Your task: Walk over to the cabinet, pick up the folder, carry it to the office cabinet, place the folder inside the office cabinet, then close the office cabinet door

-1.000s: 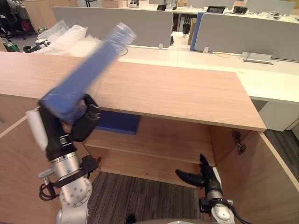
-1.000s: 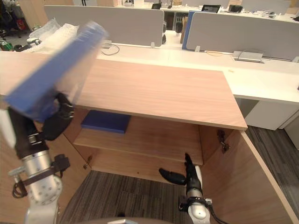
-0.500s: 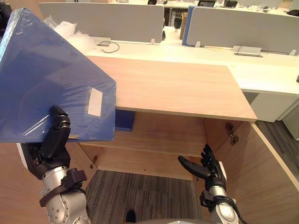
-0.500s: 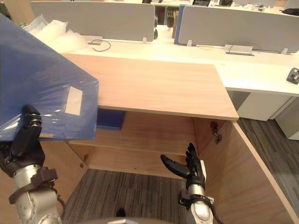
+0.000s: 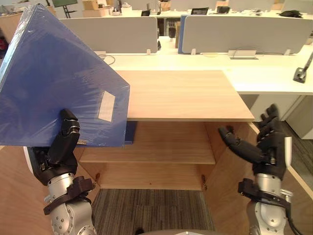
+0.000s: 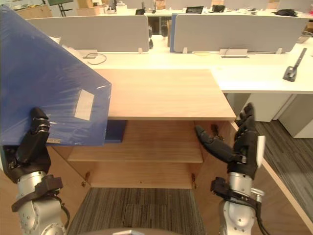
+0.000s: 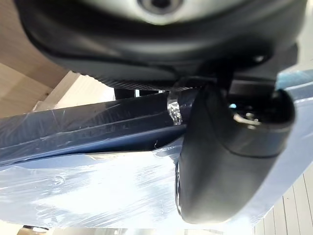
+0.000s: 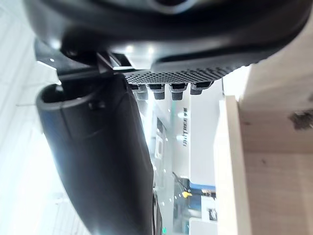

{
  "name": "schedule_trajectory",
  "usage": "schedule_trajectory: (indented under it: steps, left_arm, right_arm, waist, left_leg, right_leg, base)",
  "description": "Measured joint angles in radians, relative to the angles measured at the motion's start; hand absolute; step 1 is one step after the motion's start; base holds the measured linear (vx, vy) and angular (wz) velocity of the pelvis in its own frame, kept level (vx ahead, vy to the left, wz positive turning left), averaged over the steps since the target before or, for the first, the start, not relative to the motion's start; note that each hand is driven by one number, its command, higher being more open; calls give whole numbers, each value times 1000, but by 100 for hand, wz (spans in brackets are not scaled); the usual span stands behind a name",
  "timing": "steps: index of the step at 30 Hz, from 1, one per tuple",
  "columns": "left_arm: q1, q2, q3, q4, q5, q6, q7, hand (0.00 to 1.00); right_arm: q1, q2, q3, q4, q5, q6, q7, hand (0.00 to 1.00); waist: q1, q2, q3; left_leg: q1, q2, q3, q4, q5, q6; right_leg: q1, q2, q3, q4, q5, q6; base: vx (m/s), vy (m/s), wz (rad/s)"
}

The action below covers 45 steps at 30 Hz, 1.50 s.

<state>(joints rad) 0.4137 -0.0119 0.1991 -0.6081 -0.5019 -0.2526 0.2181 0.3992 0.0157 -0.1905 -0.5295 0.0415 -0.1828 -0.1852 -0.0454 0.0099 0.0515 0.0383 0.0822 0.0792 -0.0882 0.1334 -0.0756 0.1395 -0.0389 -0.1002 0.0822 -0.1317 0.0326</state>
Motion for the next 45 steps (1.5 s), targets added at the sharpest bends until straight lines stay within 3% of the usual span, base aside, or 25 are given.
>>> schedule_trajectory:
  steps: [6,11,16,29,38,39,45]
  left_arm:
    - [-50,22,-29,3,0,0,-45,0]
    - [-159,100,-44,68,-17,-1,-161,0]
    - [-200,139,-95,146,-39,-1,-218,0]
    - [-369,316,-234,222,-37,-2,-411,0]
    - [-436,375,-251,223,-37,-25,-406,0]
    - [-446,390,-251,223,-38,-34,-406,0]
    - [-497,468,-249,222,-39,-77,-389,0]
  right_arm:
    - [-57,-17,-26,-10,61,-11,15,100]
    - [-177,-91,-8,9,200,-18,108,100]
    - [-279,-147,44,74,288,-27,165,100]
    - [-614,-301,134,260,457,-32,277,100]
    - [-780,-425,220,331,469,-37,340,100]
    - [-803,-447,226,340,469,-37,348,0]
    - [-893,-591,295,380,477,-37,386,0]
  waist:
    - [-14,1,-9]
    - [-13,7,-17]
    - [-13,5,-23]
    - [11,1,-26]
    - [34,-15,-36]
    - [37,-16,-37]
    - [41,-20,-49]
  left_leg:
    - [2,7,34,0,1,3]
    - [4,8,42,0,2,5]
    - [7,8,42,0,3,7]
    - [15,4,19,-5,20,13]
    - [9,4,18,-5,25,14]
    - [9,4,17,-5,25,14]
    - [1,4,11,-5,30,16]
  right_leg:
    - [-16,4,33,0,11,2]
    - [-17,5,43,1,16,6]
    - [-16,5,43,4,17,6]
    - [1,3,22,9,18,6]
    - [2,4,21,-3,29,4]
    - [2,4,20,-3,30,4]
    - [2,5,16,-12,37,4]
  base:
    - [-15,-2,-18]
    - [-15,0,-4]
    - [-6,0,0]
    - [-23,-3,5]
    - [-3,0,0]
    - [0,0,0]
    - [-7,-1,2]
